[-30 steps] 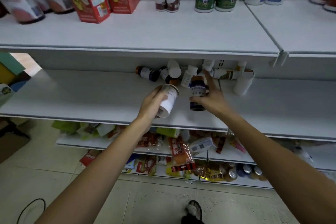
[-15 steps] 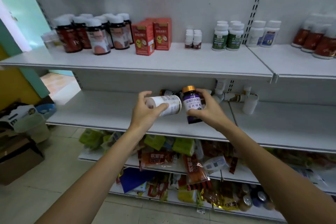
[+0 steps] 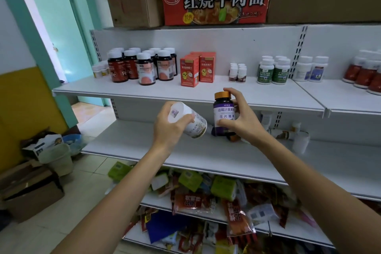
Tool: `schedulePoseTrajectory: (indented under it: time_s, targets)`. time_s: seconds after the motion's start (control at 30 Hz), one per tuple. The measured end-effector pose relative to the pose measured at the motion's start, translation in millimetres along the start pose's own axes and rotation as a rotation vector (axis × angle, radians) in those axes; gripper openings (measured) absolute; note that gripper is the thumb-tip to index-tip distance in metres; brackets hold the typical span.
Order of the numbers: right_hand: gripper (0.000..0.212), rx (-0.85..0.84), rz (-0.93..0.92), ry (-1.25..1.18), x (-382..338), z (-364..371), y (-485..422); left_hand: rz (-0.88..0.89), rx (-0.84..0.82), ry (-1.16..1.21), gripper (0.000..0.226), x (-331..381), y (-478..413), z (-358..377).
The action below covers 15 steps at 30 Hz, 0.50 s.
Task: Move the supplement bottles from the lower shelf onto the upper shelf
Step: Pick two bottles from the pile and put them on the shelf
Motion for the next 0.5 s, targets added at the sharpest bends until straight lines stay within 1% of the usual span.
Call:
schedulePoseTrajectory:
  time_s: [0.1,0.17,0.27,0.37,0.43,0.5]
  targets:
    - [0.073,0.015,-0.022,0.010,-8.1,-0.6,-5.6,-0.023,0.000,0.009,0.033,9.7,-5.0,4.5]
    - [0.073,0.024,-0.019,0.015,-8.7,-3.3,-8.0,-0.101,-0.022,0.049,0.038,12.2,-8.3,12.6]
    - [0.073,0.039,0.001,0.012,-5.5,-13.7,-9.2,-0.229,-0.093,0.060,0.041,11.6,-6.9,27.1]
    - [0.074,0.043,0.048,0.010,1.5,-29.7,-6.4,-0.336,-0.193,0.059,0.055,8.2,1.8,46.5]
    - [0.074,0.063,0.086,0.011,8.2,-43.0,-3.4,-0.338,-0.270,0.033,0.057,8.2,11.2,61.9]
    - [0.075,0.098,0.120,0.001,15.4,-58.4,0.5,-0.295,-0.325,-0.008,0.056,9.4,22.4,78.3]
Point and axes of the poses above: each hand's wrist, its own y-axis away from the middle knuckle, its own z-axis out of the palm, x = y × z, the point moved 4 cm from there along -y, towards the middle knuckle, and after that the axes turned 14 degrees about x, right-handed, at the moved point
